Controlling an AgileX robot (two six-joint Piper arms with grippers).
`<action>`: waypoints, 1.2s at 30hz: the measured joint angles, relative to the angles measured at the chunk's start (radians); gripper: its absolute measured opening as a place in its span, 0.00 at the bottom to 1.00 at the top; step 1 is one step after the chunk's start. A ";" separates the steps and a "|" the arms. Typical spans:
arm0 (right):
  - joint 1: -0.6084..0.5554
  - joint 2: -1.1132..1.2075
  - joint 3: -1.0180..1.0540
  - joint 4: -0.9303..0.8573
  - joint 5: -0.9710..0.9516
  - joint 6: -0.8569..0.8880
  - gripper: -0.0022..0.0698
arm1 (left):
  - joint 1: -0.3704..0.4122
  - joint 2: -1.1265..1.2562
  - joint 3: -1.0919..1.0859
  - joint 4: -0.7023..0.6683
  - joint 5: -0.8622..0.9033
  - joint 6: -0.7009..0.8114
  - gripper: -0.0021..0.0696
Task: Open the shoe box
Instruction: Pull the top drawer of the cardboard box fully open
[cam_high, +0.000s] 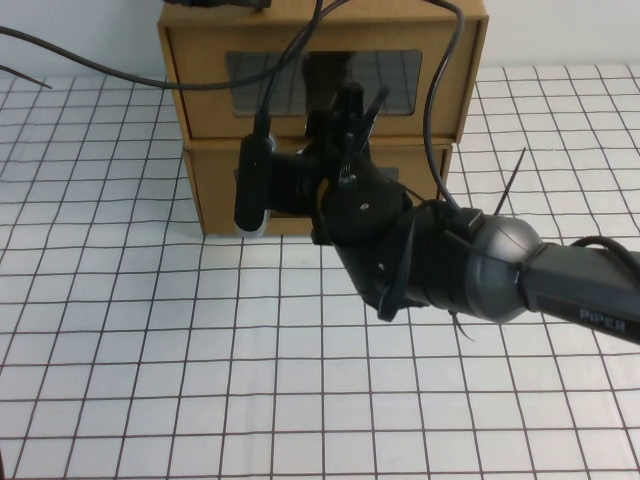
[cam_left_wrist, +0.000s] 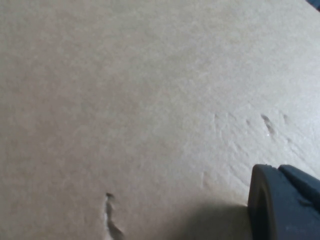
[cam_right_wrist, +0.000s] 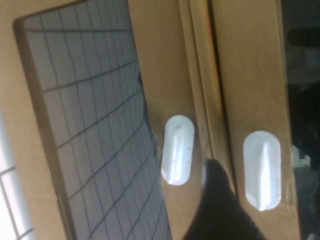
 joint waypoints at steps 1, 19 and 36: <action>-0.005 0.000 0.000 0.000 -0.006 0.000 0.53 | 0.000 0.000 0.000 0.000 0.000 0.000 0.02; -0.043 0.004 -0.003 -0.004 -0.113 0.000 0.43 | 0.000 0.000 0.000 0.000 0.000 0.000 0.02; -0.061 0.052 -0.061 -0.005 -0.128 0.000 0.41 | 0.000 0.000 0.000 -0.002 0.000 0.000 0.02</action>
